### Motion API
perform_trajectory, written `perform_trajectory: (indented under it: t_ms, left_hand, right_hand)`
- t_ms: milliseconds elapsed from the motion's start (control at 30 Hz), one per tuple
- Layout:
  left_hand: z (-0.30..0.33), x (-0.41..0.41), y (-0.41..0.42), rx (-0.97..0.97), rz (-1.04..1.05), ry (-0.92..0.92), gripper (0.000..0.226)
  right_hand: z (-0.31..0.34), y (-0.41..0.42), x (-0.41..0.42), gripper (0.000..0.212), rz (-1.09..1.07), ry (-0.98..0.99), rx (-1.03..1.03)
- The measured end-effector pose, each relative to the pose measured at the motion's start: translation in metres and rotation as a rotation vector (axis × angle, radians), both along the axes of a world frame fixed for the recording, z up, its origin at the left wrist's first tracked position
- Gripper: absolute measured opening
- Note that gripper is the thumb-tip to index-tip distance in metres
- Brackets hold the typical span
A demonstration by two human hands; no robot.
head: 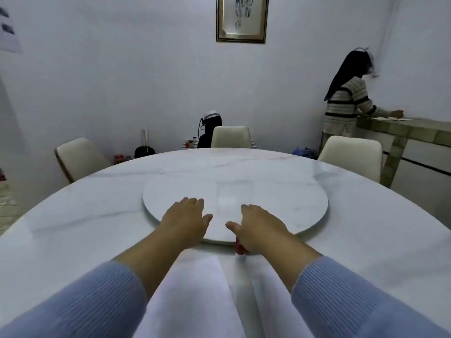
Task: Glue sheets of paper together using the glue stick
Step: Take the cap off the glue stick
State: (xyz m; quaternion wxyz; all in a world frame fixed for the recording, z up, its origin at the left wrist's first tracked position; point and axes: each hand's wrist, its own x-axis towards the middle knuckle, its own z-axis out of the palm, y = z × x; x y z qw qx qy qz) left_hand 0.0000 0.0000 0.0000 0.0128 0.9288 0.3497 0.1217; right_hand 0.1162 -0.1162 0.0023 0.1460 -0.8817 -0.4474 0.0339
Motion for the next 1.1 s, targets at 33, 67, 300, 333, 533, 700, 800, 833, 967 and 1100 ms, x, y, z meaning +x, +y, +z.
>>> perform_trajectory:
  t_ms: [33,67,300,333,533,700,800,833,967,1100]
  left_hand:
    - [-0.009,-0.004,-0.005,-0.002,0.003,0.01,0.048]
    - [-0.02,-0.007,-0.009,-0.012,0.002,-0.006,0.047]
    - [-0.063,-0.034,-0.045,-0.087,-0.02,-0.034,0.048]
    - [-0.065,-0.035,-0.048,-0.107,-0.024,-0.039,0.049]
    - [-0.073,-0.023,-0.068,-0.518,-0.043,-0.413,0.058]
    - [-0.084,-0.017,-0.089,-0.514,-0.133,-0.813,0.019]
    - [-0.081,-0.017,-0.091,-0.462,-0.099,-0.877,0.012]
    - [-0.078,-0.018,-0.091,-0.495,-0.126,-0.873,0.01]
    - [-0.074,-0.026,-0.092,-0.841,-0.199,-0.785,0.017]
    - [-0.076,-0.03,-0.095,-1.13,-0.249,-0.778,0.028]
  right_hand:
    - [-0.007,-0.002,-0.005,0.049,0.002,-0.003,-0.003]
    - [-0.018,-0.002,-0.007,0.046,0.006,-0.016,0.018]
    - [-0.055,-0.003,-0.018,0.03,-0.032,-0.018,0.293]
    - [-0.056,-0.004,-0.018,0.027,-0.041,0.013,0.348]
    - [-0.059,-0.016,-0.025,0.022,-0.09,0.199,0.597]
    - [-0.061,-0.039,-0.038,0.012,0.121,0.419,1.041]
    - [-0.064,-0.047,-0.039,0.015,0.224,0.696,1.161]
    - [-0.062,-0.048,-0.036,0.015,0.228,0.771,1.177]
    - [-0.058,-0.057,-0.02,0.016,0.283,0.949,1.004]
    - [-0.059,-0.062,-0.017,0.021,0.299,1.023,0.915]
